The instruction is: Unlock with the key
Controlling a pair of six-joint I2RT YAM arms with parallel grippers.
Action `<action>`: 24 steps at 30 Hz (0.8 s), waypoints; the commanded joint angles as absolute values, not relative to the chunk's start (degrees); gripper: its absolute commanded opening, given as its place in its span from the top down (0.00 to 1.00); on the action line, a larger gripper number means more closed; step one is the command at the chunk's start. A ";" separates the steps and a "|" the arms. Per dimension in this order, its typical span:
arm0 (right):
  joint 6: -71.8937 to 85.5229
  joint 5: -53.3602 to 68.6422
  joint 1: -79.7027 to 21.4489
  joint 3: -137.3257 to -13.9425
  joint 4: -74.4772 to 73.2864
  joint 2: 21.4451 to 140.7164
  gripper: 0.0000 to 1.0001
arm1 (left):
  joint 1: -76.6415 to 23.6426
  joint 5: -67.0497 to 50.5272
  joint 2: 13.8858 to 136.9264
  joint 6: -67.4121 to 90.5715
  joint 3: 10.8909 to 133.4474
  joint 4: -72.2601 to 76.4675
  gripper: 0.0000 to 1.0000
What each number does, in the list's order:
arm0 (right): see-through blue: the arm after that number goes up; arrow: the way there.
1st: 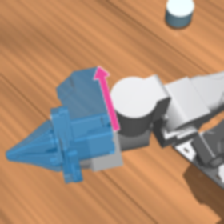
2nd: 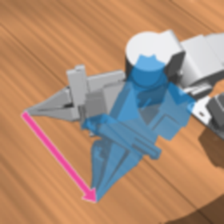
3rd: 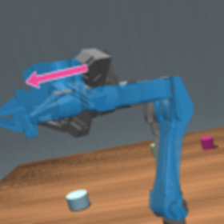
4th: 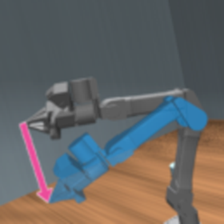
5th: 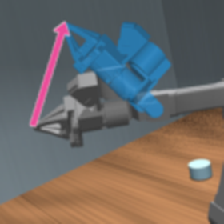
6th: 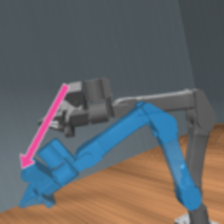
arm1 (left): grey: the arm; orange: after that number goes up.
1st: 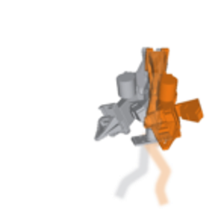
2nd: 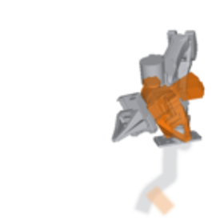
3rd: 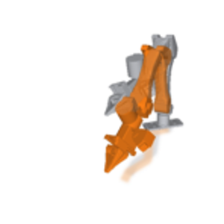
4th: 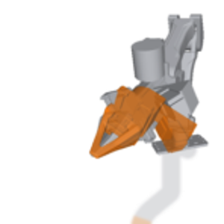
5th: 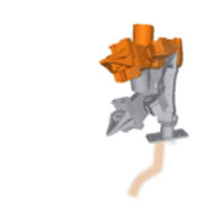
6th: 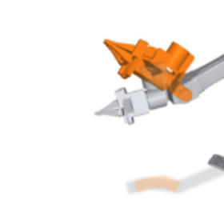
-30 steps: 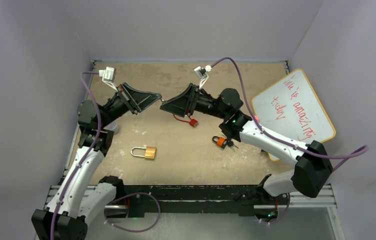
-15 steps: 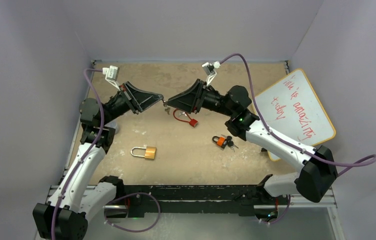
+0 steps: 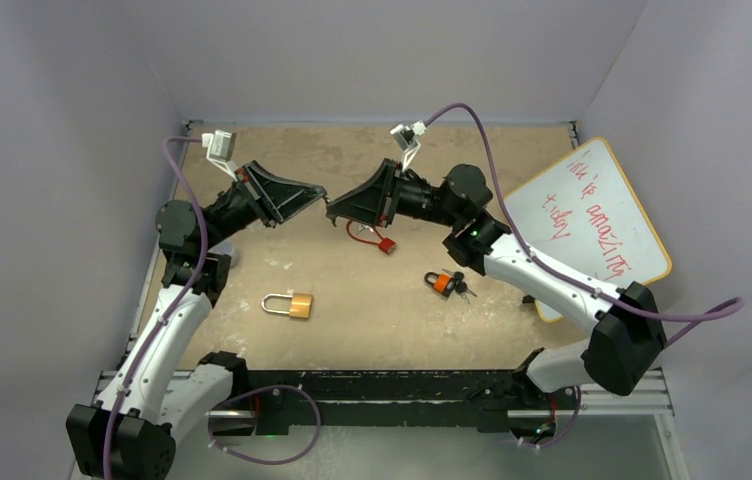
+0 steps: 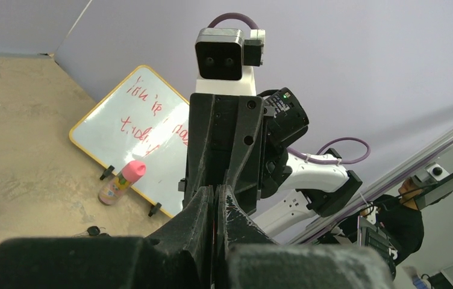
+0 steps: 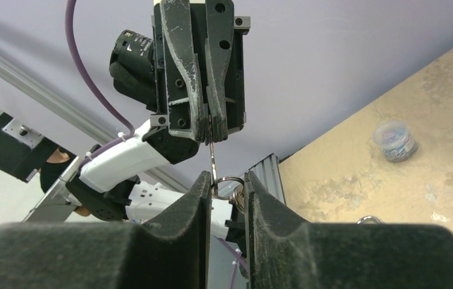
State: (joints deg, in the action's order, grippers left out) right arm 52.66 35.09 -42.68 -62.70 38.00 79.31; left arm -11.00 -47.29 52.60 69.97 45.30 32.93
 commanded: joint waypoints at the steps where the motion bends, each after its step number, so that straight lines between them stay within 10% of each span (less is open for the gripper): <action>1: 54.09 37.68 -42.69 -65.65 43.18 80.97 0.84 | -10.93 -47.11 52.12 71.00 44.64 36.62 1.00; 7: 56.64 38.16 -42.71 -65.15 47.10 82.35 0.88 | -10.90 -47.02 52.03 70.89 44.47 36.83 1.00; 13: 56.48 36.74 -42.64 -64.34 47.33 81.38 0.61 | -10.90 -46.76 51.92 70.40 44.38 36.48 1.00; 24: 54.94 35.05 -42.12 -63.19 46.94 80.33 0.80 | -10.90 -46.43 52.27 70.06 44.65 36.56 1.00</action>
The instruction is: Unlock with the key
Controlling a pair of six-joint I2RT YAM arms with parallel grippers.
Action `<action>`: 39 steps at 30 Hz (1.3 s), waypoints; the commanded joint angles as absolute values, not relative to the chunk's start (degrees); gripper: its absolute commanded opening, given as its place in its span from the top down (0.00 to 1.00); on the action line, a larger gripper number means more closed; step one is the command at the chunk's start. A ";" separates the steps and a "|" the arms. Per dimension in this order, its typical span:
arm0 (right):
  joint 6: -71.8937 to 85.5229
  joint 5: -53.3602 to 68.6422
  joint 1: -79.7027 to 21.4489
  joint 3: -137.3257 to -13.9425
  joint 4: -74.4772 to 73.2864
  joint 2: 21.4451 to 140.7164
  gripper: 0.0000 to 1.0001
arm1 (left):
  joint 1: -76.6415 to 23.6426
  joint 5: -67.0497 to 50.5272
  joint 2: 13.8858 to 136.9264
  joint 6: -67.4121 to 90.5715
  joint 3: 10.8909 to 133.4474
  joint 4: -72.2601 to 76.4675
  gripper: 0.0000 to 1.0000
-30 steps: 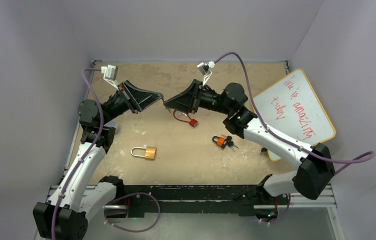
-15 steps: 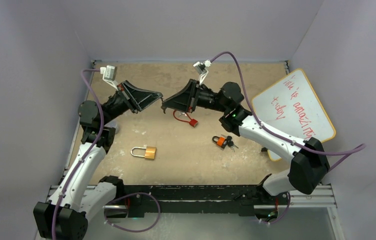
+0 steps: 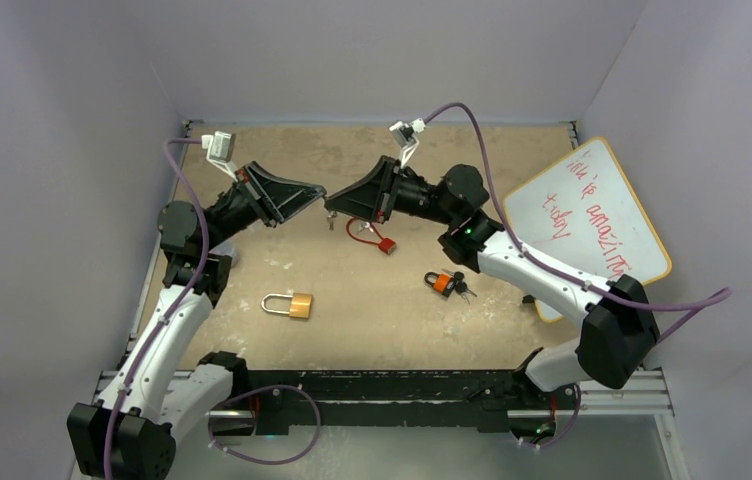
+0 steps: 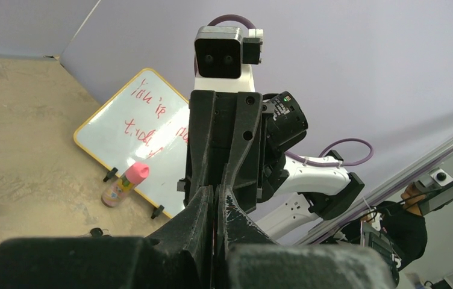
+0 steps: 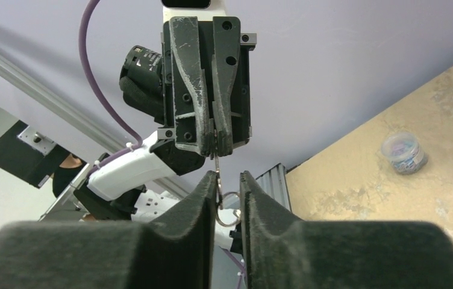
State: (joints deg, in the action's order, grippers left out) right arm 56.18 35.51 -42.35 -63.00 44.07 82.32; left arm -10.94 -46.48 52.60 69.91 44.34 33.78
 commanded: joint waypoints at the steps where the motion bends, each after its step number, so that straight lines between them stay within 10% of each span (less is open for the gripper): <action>1: 54.94 35.19 -42.13 -63.12 46.99 80.33 0.86 | -10.91 -46.37 52.29 70.04 44.65 36.56 1.00; 8: 54.96 34.70 -42.11 -62.23 47.46 79.84 1.00 | -10.90 -44.82 52.04 68.84 45.35 33.10 1.00; 13: 53.45 32.21 -41.89 -59.35 45.23 78.50 1.00 | -10.90 -38.24 50.51 58.25 51.26 10.48 0.35; 16: 50.88 30.74 -41.79 -56.96 41.67 77.00 1.00 | -10.90 -25.93 49.67 50.95 57.31 -13.20 0.19; 24: 42.63 27.25 -41.66 -51.09 30.42 73.44 1.00 | -10.90 -4.41 54.45 53.77 59.83 -56.80 0.16; 39: 43.37 26.23 -41.67 -39.29 32.79 73.56 1.00 | -12.99 -3.29 60.31 73.55 41.72 -52.33 0.08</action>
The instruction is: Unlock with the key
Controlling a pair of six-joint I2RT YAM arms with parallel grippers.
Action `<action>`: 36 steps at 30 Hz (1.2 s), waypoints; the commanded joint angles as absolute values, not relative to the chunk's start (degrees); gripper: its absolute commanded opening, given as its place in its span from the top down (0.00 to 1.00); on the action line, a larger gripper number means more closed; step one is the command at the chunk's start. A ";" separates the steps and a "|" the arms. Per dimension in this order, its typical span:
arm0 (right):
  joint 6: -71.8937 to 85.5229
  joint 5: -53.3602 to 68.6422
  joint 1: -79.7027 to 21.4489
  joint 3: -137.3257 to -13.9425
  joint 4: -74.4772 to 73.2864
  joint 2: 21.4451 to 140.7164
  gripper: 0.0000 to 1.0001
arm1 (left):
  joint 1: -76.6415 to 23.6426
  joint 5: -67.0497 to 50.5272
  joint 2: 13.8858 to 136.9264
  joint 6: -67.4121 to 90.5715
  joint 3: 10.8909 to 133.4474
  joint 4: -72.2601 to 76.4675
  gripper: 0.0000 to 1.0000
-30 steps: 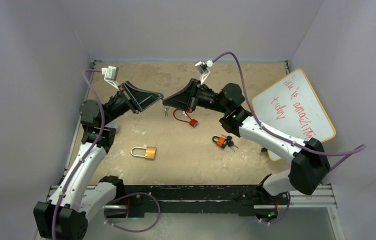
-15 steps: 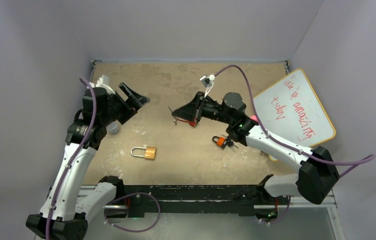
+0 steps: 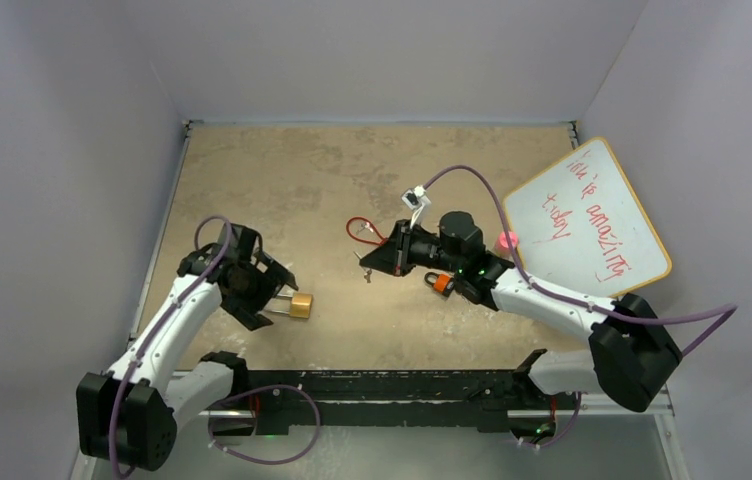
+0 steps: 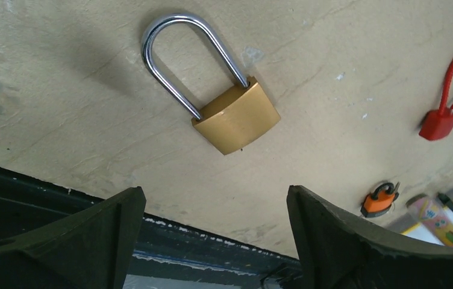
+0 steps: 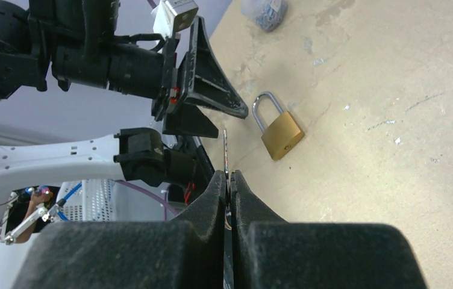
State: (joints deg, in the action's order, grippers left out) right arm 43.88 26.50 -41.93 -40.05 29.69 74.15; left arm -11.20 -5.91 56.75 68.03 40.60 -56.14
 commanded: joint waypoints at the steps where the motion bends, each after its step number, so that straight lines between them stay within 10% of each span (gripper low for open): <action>1: 43.36 26.15 -41.69 -39.07 32.75 73.56 1.00 | -14.09 -2.99 61.58 74.83 41.94 -51.40 0.08; 28: 41.46 25.82 -41.67 -38.32 28.38 74.30 1.00 | -24.96 6.69 78.80 94.59 38.49 -43.47 0.07; 36: 40.66 26.08 -41.69 -38.50 27.72 75.07 1.00 | -24.96 7.33 81.86 88.53 39.37 -38.28 0.41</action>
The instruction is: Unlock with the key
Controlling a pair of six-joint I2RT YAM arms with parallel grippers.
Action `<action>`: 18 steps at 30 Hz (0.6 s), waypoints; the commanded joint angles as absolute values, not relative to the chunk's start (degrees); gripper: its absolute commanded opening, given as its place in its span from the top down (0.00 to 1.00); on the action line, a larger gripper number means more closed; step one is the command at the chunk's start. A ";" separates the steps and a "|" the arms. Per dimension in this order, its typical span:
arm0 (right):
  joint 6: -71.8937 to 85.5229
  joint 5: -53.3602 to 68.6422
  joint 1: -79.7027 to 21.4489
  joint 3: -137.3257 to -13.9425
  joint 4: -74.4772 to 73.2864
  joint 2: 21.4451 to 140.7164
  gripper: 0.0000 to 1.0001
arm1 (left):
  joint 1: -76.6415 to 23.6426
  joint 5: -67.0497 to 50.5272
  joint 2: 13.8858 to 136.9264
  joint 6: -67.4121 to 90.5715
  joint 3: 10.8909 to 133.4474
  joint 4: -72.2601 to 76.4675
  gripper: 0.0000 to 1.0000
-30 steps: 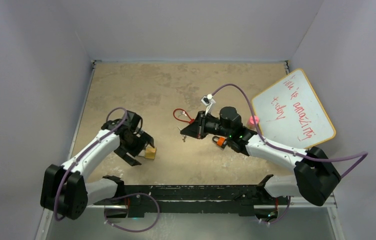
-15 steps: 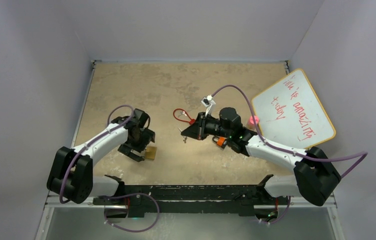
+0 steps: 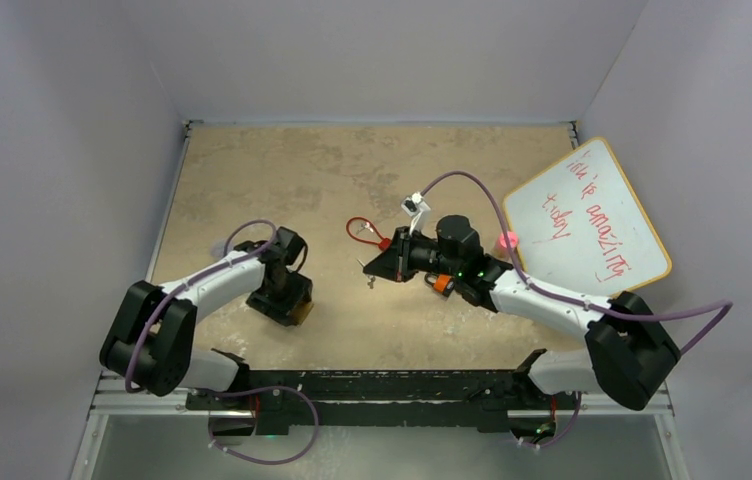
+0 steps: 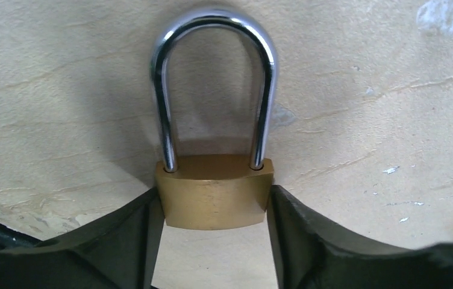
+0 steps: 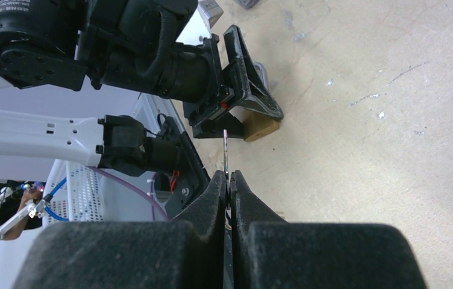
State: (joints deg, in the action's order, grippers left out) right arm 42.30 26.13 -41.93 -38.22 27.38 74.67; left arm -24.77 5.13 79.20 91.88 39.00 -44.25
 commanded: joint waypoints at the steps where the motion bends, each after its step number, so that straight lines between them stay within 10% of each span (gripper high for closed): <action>1: 40.40 26.17 -41.71 -38.50 27.54 75.26 1.00 | -24.92 6.66 82.08 86.66 39.86 -37.72 0.46; 8: 39.57 33.48 -41.87 -38.54 26.74 80.45 1.00 | -24.89 -3.70 84.24 72.42 46.75 -39.19 0.71; 18: 40.30 41.43 -46.93 -43.57 27.27 93.29 1.00 | -23.55 -22.60 88.17 69.67 55.91 -40.13 0.70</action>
